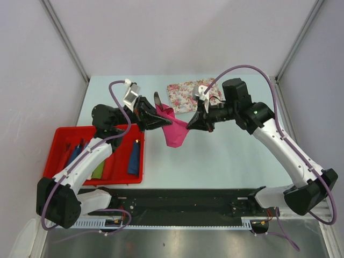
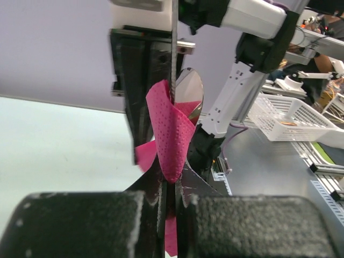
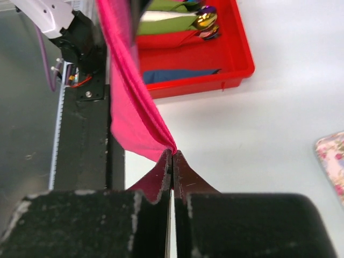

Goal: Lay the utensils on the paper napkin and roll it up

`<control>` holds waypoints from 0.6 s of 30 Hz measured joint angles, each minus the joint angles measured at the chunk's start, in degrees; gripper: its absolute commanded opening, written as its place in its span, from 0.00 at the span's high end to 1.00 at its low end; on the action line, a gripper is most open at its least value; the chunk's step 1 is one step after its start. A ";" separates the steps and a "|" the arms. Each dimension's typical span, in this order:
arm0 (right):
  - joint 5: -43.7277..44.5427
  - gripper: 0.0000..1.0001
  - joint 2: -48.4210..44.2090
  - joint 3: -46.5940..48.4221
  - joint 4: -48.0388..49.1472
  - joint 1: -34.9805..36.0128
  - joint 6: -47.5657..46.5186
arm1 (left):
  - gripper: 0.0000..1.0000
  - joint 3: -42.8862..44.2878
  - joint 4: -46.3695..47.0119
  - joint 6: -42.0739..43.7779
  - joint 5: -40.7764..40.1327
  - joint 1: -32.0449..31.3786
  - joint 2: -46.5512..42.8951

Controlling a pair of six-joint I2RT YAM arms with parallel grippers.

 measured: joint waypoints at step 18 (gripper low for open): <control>-3.21 1.00 3.67 -2.54 12.00 2.89 -1.66 | 1.00 -0.02 0.04 -3.56 -2.08 -4.17 -0.59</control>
